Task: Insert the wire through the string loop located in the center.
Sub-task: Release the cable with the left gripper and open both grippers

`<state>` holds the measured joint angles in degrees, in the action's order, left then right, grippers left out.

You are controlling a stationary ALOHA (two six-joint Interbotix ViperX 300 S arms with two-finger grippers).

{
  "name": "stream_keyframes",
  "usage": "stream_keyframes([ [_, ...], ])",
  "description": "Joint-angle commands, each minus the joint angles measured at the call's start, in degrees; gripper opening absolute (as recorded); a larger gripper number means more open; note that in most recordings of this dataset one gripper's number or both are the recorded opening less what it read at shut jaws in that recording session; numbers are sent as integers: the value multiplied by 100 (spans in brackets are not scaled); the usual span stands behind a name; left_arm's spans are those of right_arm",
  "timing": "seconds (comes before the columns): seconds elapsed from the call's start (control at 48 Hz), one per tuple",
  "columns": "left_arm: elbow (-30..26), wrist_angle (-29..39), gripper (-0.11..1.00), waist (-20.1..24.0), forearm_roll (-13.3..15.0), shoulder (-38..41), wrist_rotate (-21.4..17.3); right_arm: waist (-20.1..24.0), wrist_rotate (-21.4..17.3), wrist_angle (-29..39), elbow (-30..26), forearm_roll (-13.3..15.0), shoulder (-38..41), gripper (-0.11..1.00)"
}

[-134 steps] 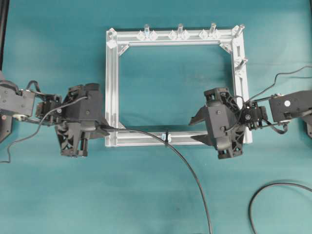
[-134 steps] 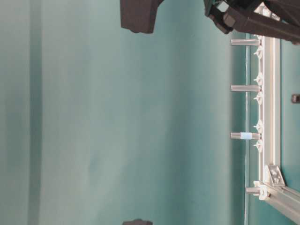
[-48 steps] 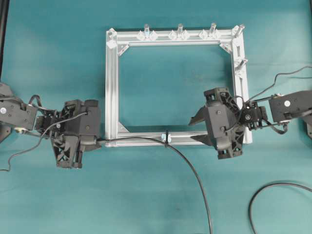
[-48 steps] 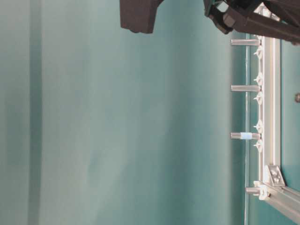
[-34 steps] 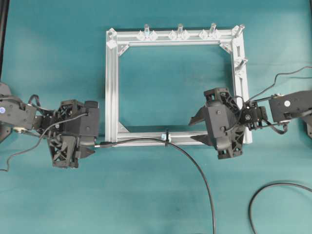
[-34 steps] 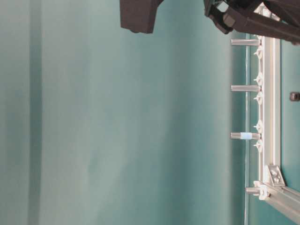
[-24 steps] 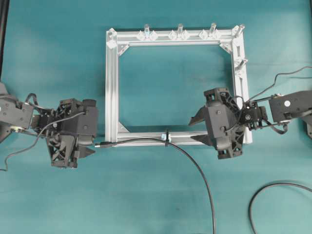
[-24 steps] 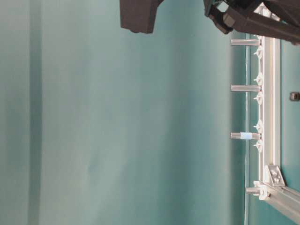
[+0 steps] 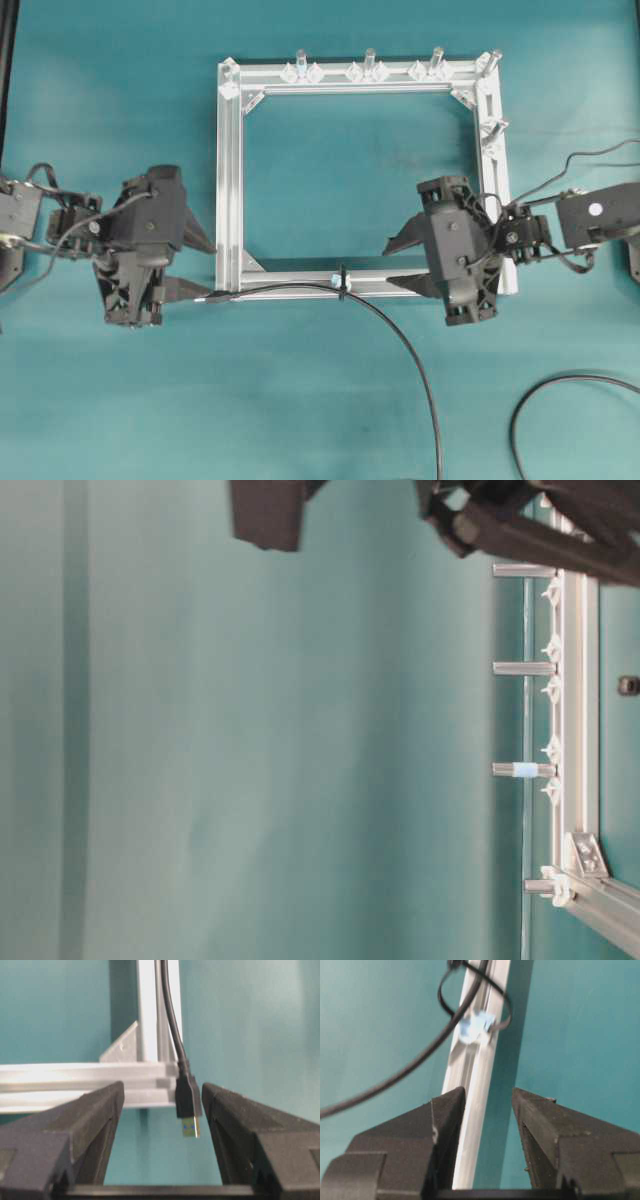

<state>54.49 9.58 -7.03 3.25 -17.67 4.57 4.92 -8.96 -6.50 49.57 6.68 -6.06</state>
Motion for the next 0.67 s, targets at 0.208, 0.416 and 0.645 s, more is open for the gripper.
stream_keyframes([
  [0.208,-88,-53,63,185,-18,-352,-105,-88,18,-26,-18,-9,-765,45],
  [0.416,-79,-62,62,264,-18,-457,-141,-220,26,-44,132,-9,-1134,45],
  [0.645,-35,-62,62,492,-18,-659,-378,-308,35,-62,281,0,-1204,45],
])
